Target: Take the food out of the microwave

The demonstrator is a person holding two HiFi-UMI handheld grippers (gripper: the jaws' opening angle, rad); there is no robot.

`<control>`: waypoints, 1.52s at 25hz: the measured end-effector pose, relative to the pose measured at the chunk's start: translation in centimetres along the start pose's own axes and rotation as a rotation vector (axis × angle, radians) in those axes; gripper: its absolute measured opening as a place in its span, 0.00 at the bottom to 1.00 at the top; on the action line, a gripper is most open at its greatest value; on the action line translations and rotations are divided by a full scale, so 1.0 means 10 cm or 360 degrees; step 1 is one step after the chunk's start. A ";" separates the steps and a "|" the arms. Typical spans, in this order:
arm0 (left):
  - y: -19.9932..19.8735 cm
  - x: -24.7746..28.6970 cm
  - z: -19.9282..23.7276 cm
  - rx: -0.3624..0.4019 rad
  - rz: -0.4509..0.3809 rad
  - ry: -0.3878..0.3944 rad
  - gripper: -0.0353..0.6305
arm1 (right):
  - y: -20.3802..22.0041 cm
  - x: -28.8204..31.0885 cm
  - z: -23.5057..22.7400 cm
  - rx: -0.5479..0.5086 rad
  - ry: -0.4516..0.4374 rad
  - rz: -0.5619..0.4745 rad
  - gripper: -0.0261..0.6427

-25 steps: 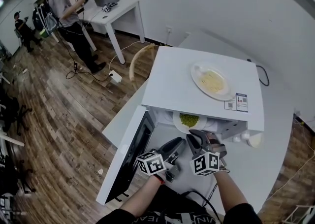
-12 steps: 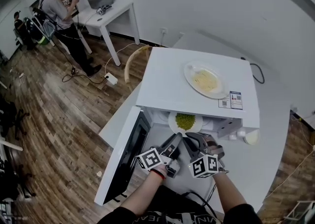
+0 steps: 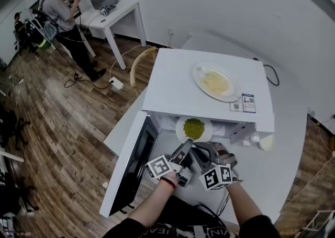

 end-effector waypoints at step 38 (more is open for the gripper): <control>0.15 0.03 -0.09 -0.0309 -0.0049 0.0146 0.17 | 0.43 -0.38 -0.25 0.2135 0.0731 -0.0084 0.25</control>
Point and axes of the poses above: the fingertips, and each gripper's own axes: x forward along the fingers, z to its left, y out of its underside, the point moved 5 cm from there along -x, backward along the fingers, and after that the axes turned 5 degrees about -z, right-handed, at the moved point
